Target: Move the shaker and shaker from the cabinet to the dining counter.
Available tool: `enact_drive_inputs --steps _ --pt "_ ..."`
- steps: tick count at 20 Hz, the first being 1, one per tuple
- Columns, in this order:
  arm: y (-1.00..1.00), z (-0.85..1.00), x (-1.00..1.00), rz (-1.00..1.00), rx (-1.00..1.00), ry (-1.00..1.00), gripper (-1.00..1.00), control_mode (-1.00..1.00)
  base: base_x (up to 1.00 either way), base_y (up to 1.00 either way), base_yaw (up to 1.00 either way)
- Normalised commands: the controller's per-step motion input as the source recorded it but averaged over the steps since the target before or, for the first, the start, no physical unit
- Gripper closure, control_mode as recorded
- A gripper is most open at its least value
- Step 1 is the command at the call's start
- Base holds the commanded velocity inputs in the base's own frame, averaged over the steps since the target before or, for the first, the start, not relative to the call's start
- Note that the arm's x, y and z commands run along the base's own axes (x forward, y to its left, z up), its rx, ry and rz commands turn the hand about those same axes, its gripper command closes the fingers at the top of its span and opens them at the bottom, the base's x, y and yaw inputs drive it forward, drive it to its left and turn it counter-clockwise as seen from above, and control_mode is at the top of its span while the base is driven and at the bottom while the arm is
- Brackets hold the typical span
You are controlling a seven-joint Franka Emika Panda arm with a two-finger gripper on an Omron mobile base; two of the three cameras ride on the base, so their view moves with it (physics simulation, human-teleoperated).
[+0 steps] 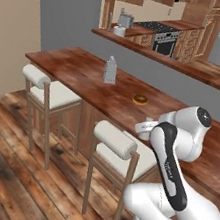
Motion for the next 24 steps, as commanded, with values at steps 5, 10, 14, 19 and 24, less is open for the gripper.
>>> enact_drive_inputs --steps 5,10,14,19,24 --pt "-0.23 0.01 0.13 0.08 0.02 -0.08 1.00 -1.00 0.00 0.00 0.00" --pt "-0.37 0.06 0.17 0.08 0.06 -0.09 1.00 -1.00 0.00 0.00 0.00" --pt "-0.33 0.04 0.30 0.00 0.01 -0.04 1.00 -1.00 0.00 0.00 0.00" --pt "-0.32 0.01 0.41 0.00 0.00 0.00 1.00 -1.00 0.00 0.00 0.00" --pt "-0.27 0.00 0.45 0.00 -0.09 0.01 1.00 -1.00 0.00 0.00 0.00"
